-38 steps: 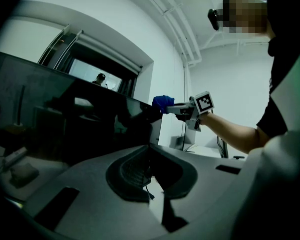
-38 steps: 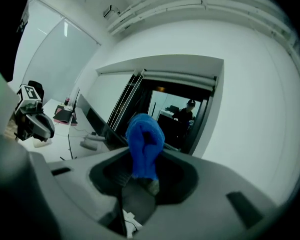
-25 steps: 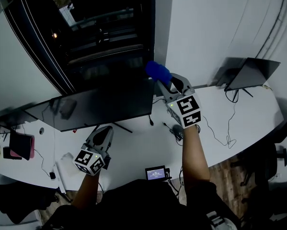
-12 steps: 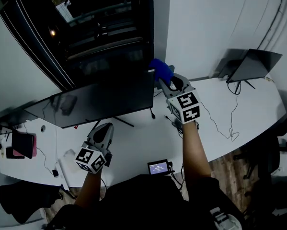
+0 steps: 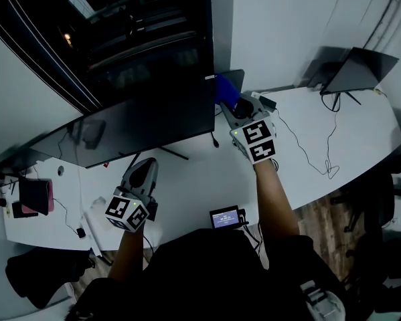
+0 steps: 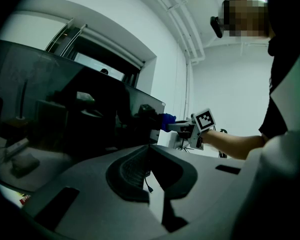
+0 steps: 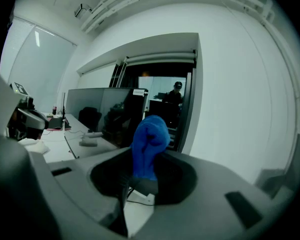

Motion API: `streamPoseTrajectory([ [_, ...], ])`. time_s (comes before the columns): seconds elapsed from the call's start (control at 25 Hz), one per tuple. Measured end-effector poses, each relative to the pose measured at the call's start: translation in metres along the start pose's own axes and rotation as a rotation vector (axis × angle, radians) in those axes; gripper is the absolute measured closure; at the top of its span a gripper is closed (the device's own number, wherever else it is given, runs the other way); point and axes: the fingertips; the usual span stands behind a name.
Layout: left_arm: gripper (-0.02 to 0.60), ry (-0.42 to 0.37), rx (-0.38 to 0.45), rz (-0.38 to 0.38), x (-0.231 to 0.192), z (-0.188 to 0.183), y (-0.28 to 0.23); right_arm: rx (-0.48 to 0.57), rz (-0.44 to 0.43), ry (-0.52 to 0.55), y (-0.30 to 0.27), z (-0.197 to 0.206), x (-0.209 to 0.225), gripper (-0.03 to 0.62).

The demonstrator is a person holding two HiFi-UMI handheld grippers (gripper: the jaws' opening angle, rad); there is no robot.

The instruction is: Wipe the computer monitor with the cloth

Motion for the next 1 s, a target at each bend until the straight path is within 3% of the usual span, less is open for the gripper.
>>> streamPoseTrajectory([
  [0.6, 0.588, 0.037, -0.026, -0.07, -0.017, 0.023, 0.017, -0.113, -0.015, -0.028, -0.02, 0.084, -0.025, 0.487],
  [1.0, 0.588, 0.07, -0.051, -0.064, -0.024, 0.04, 0.01, -0.159, -0.019, -0.063, -0.03, 0.123, -0.038, 0.487],
])
Point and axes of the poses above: the fingertips, and each gripper's own axes: y backward along the fingers, x to its right, z out of its underside, and after that the axes turned 6 degrees about z, right-handed
